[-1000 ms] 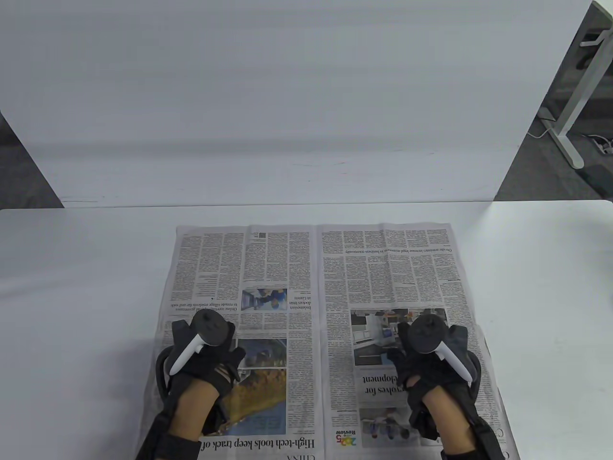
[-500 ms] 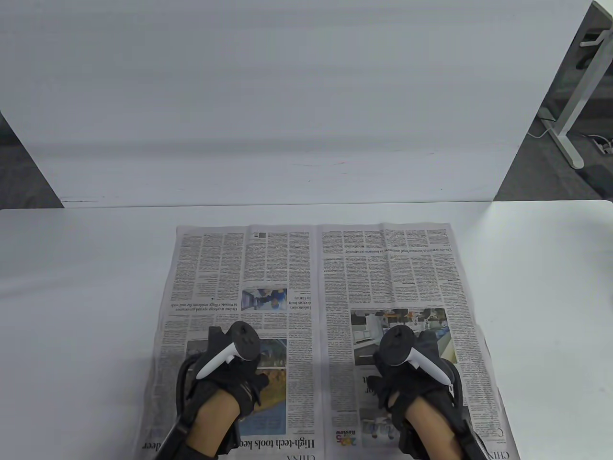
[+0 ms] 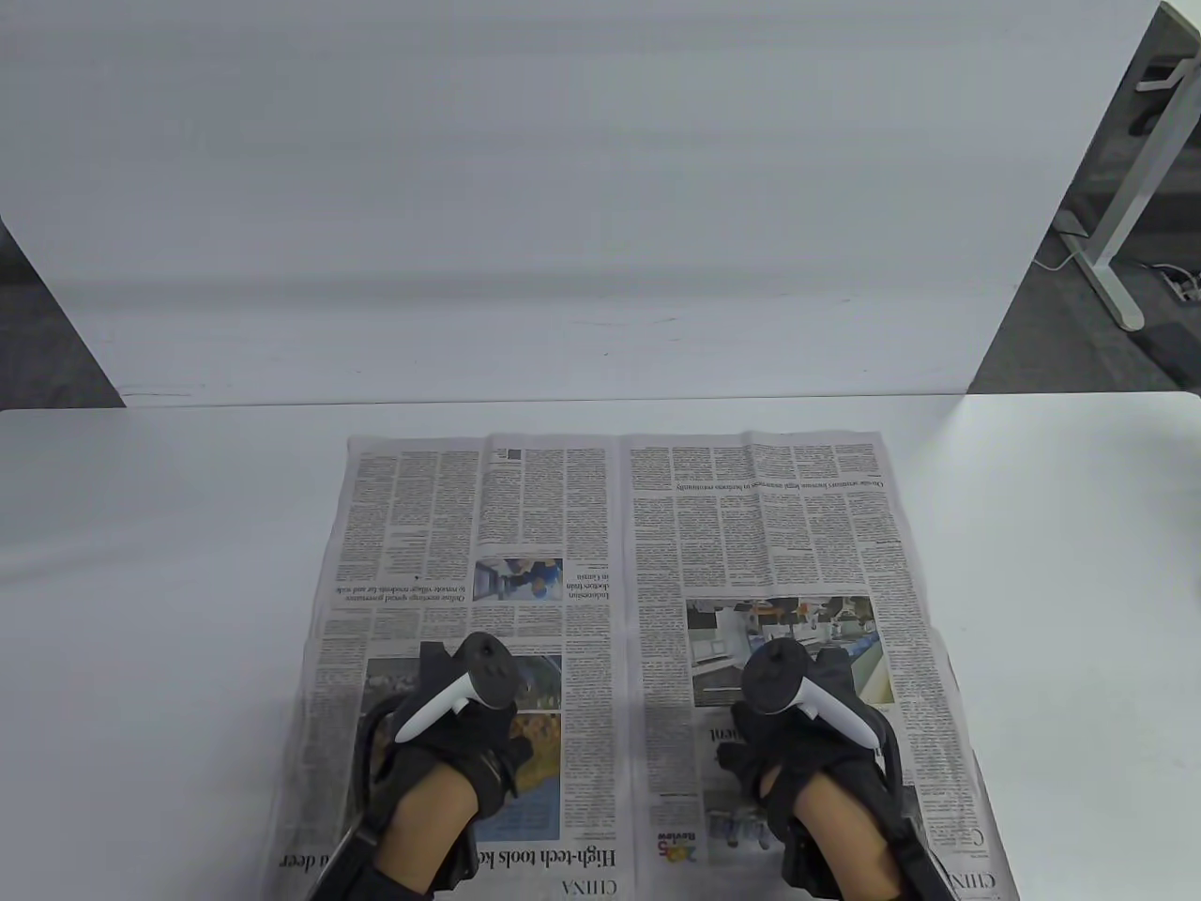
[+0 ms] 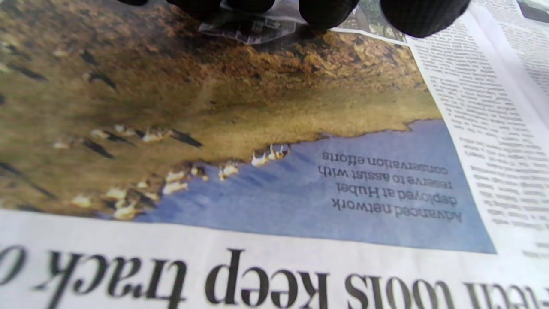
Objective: Unfold folded newspaper and lay flat
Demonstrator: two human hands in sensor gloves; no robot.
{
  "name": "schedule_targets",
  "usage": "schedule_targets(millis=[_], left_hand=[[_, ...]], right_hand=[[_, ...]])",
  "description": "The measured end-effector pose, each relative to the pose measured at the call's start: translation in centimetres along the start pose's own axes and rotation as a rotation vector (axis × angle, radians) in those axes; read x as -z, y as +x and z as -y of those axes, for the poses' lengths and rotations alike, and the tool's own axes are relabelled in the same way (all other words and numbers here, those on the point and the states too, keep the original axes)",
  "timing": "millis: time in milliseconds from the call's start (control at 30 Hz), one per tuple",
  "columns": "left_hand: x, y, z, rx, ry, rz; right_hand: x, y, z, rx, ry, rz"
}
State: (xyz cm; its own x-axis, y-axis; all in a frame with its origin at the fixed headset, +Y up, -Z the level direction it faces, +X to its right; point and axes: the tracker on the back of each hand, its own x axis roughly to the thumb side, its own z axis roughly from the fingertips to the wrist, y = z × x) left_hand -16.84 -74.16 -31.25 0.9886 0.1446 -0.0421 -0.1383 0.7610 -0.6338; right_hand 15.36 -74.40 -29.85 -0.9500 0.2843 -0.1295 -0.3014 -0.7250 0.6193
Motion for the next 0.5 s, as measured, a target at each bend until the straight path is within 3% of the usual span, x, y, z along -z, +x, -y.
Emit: schedule_targets(millis=[500], left_hand=[[2.8,-0.4,-0.8,-0.044,0.111,0.004]], right_hand=[[2.8,-0.2,0.4,0.018,-0.049,-0.010]])
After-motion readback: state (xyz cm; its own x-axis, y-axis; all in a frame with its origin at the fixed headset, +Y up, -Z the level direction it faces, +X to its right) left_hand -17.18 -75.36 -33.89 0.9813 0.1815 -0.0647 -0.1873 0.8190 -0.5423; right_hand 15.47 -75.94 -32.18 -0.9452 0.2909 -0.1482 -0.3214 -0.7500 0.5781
